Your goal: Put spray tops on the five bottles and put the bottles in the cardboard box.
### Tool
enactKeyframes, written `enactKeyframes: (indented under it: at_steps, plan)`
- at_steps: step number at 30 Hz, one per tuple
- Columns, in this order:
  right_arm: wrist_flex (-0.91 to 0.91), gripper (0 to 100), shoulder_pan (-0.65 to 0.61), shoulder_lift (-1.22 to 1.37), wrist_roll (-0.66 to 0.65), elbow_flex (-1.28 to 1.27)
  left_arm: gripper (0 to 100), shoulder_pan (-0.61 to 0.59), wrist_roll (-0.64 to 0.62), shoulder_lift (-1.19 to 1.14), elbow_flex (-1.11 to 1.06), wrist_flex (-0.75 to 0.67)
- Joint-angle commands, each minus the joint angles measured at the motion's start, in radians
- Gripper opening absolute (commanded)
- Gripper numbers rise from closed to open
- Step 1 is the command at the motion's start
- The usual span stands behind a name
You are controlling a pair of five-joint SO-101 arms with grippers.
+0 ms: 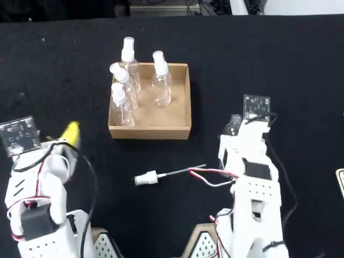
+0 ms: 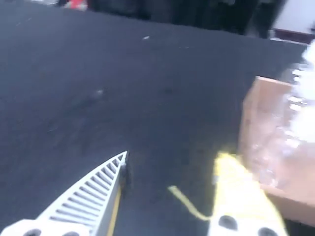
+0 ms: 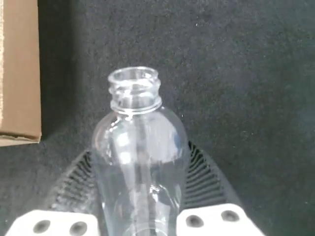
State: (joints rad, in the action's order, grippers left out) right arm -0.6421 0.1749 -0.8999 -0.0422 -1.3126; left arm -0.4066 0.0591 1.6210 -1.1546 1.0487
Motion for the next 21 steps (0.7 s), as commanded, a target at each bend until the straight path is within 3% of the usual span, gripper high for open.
enactKeyframes:
  at_steps: [1, 6, 14, 17, 21]
  plan:
    - [0.025, 1.0, 0.031, -0.077, 0.005, -0.005, 31, 0.176, 0.141, 0.002, 0.176, 0.115]
    - [0.023, 1.0, 0.031, -0.084, 0.005, -0.005, 28, 0.332, 0.322, -0.094, 0.315, 0.247]
    - [0.031, 1.0, 0.077, -0.088, 0.006, -0.004, 28, 0.608, 0.529, -0.505, 0.57, 0.532]
    - [0.031, 1.0, 0.107, -0.088, 0.041, 0.002, 28, 0.734, 0.534, -0.612, 0.584, 0.542]
    - [0.032, 1.0, 0.144, -0.09, 0.06, 0.004, 28, 0.858, 0.534, -0.7, 0.53, 0.445]
